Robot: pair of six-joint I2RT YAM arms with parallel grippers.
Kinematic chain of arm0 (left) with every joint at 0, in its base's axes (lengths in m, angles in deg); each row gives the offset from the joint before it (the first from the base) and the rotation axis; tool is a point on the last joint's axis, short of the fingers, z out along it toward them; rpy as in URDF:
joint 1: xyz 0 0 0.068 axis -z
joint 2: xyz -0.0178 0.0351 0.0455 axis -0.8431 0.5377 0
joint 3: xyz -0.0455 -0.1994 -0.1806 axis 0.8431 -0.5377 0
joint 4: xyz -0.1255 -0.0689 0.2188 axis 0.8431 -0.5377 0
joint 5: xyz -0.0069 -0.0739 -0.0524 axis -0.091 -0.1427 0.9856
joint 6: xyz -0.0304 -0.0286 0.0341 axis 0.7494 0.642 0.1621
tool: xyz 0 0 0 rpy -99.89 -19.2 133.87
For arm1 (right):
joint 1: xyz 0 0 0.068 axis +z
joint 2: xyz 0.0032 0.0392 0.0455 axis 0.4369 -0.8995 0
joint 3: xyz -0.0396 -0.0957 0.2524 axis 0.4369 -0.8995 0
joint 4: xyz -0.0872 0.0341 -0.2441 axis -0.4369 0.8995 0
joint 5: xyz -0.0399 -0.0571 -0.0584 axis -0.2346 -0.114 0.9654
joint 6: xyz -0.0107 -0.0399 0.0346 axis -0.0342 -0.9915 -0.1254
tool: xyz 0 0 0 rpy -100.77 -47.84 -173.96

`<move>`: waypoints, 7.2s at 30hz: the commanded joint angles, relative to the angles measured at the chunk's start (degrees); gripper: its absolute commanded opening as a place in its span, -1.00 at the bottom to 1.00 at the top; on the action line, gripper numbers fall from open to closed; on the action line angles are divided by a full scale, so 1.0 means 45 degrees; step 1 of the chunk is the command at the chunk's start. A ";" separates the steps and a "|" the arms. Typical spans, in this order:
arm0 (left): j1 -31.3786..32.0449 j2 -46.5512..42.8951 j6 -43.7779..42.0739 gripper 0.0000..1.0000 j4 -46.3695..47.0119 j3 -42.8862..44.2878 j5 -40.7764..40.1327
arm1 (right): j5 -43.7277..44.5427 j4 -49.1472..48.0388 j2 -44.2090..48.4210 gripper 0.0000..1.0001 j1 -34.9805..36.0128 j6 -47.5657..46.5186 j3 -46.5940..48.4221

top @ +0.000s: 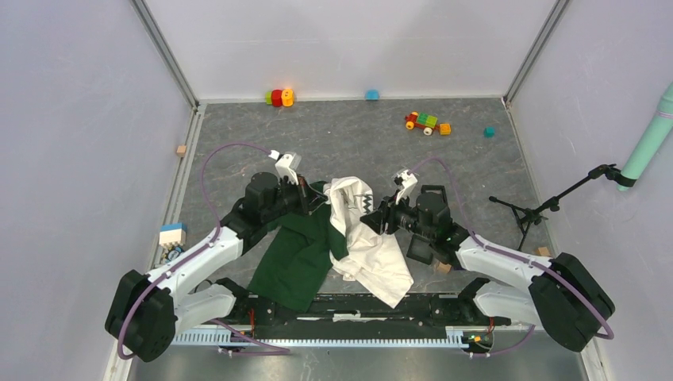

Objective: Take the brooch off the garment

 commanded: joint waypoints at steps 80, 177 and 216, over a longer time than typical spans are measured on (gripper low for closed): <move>-0.0278 -0.1219 0.0901 -0.95 0.0233 0.2710 0.5592 | -0.1874 -0.3799 -0.2325 -0.53 0.0707 0.6242 0.3044; -0.1603 -0.0632 0.0996 -0.95 -0.3950 0.4578 0.8101 | -0.4356 -0.4857 -0.0499 0.00 0.0355 0.3359 0.3050; -0.0673 -0.0800 0.0124 -0.95 -0.3596 0.4342 0.8923 | -0.4589 -0.5553 -0.1159 -0.68 0.0603 0.4170 0.3410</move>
